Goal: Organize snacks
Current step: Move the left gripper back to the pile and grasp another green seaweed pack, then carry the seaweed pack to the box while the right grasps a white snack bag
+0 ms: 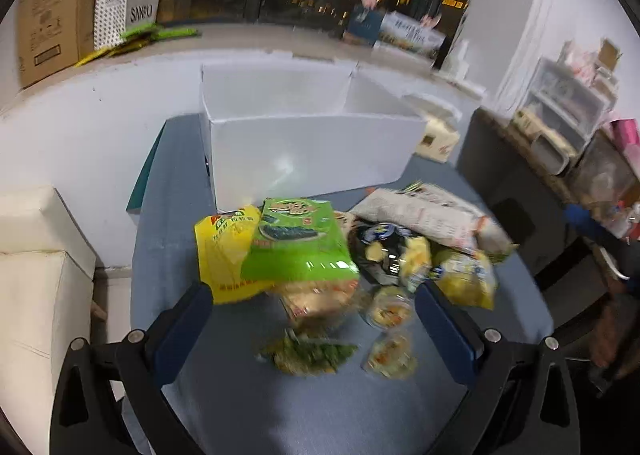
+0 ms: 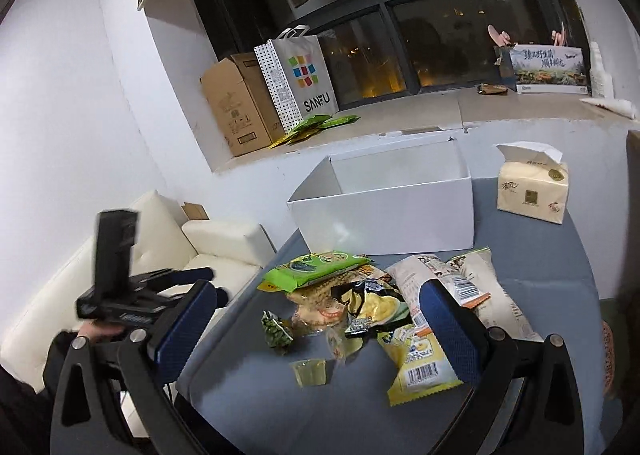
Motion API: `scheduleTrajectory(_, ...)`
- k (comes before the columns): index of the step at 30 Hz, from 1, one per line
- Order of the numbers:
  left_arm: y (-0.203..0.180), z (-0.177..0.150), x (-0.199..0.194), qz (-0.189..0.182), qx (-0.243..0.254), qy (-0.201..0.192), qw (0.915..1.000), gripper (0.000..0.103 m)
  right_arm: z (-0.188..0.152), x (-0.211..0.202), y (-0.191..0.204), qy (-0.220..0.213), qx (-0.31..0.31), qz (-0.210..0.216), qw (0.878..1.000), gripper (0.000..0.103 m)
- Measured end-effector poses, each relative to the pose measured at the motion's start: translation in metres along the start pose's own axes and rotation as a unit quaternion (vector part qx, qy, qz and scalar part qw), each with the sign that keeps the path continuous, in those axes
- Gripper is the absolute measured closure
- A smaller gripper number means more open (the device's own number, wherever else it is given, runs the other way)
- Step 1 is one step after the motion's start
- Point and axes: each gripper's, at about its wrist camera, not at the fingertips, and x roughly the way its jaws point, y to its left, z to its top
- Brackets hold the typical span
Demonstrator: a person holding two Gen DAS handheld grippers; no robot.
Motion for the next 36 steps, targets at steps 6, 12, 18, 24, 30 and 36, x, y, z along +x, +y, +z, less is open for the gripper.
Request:
scheduleTrajectory(6,0.001,0.037,0.061,0.051,0.02,0.071,0.996,0.0,-0.003,-0.017,-0.007,-0.016,0.003,-0.011,1.0,0.0)
scheduleTrajectory(12,-0.007,0.04,0.092,0.068,0.054,0.114,0.9897,0.01,-0.01,-0.019,-0.015,-0.009,0.006,-0.024,1.0,0.0)
scheduleTrajectory(18,-0.009,0.026,0.072,0.042,0.055,0.092,0.9933,0.029,-0.016,-0.016,-0.023,0.001,0.016,-0.032,0.999,0.0)
scheduleTrajectory(24,-0.005,0.016,0.001,0.004,0.035,-0.005,0.9994,0.029,-0.016,-0.009,-0.022,0.012,0.008,-0.04,0.999,0.0)
scheduleTrajectory(30,0.001,-0.014,-0.062,-0.022,0.002,-0.081,0.9965,0.029,-0.004,0.032,-0.024,0.069,-0.063,-0.071,0.993,0.0)
scheduleTrajectory(36,0.013,-0.035,-0.087,-0.033,-0.025,-0.112,0.9929,0.029,0.016,0.106,-0.045,0.166,-0.124,-0.088,0.974,0.0)
